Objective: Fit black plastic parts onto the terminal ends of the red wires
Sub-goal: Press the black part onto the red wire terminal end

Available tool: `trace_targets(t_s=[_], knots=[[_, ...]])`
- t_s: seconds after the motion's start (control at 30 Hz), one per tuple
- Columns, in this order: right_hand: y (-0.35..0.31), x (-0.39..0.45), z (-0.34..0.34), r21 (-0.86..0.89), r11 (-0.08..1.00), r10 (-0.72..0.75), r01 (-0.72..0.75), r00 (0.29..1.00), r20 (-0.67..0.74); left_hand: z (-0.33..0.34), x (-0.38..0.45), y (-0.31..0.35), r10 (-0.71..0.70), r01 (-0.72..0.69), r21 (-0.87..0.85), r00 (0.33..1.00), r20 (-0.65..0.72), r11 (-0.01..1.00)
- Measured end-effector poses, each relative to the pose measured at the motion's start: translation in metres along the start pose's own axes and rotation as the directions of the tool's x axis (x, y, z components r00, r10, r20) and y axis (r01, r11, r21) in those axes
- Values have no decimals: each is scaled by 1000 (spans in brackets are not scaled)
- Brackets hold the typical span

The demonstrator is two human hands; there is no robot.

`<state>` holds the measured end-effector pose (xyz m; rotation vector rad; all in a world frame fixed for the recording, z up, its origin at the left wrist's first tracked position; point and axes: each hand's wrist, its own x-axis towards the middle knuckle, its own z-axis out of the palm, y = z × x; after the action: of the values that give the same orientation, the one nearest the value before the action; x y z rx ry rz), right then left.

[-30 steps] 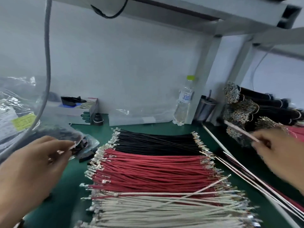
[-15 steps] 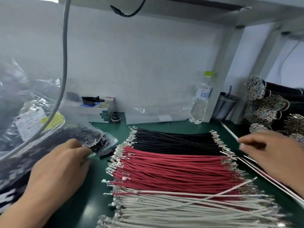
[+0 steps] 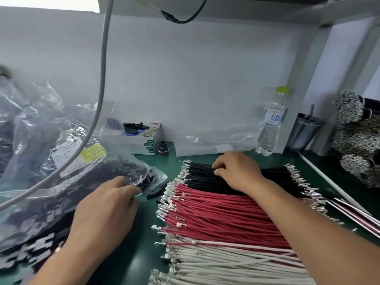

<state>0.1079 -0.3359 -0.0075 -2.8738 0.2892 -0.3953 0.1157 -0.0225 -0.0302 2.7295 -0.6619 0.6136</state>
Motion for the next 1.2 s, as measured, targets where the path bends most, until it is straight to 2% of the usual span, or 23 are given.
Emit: trace_targets(t_s=[0.13,0.23,0.33,0.5,0.6,0.67,0.73,0.8,0.83,0.9,0.97,1.0,1.07,1.2], knots=[[-2,4,-5,-27,1000,-10,8,998,-61,9,4,9,183,-185,-52,982,-41,981],[-3,3,-16,45,999,-3,7,996,-90,21,5,11,258,-258,-26,966,-2,966],[-8,-1,-40,102,994,-41,50,995,-86,17,7,7,214,-213,-41,976,30,976],[-18,-26,-87,15,987,-155,157,982,-109,15,5,4,149,-147,-51,988,39,988],[-18,-60,-88,3,980,-195,197,973,-128,13,5,2,112,-112,-51,994,-3,992],[-20,-82,-82,59,975,-200,212,966,-165,5,8,2,30,-39,-138,997,-67,990],[-19,-96,-73,115,966,-200,230,954,-222,-1,9,2,-53,5,-305,988,-148,952],[-18,-104,-65,164,954,-202,252,941,-273,-7,7,7,-138,22,-482,969,-205,876],[-19,-107,-62,189,946,-203,262,937,-283,-9,6,12,-207,53,-606,960,-187,794],[-20,-110,-56,209,935,-220,287,931,-292,-14,3,21,-314,127,-857,949,-42,499],[-22,-113,-50,218,924,-246,315,924,-293,-20,1,30,-295,159,-964,951,91,214],[-23,-115,-48,232,916,-253,326,921,-295,-22,0,33,-268,177,-976,954,138,126],[-25,-118,-44,273,899,-255,342,916,-309,-25,-3,38,-217,220,-974,955,202,61],[-35,-124,-41,296,886,-252,356,908,-335,-28,-6,40,-195,244,-968,954,230,53]])
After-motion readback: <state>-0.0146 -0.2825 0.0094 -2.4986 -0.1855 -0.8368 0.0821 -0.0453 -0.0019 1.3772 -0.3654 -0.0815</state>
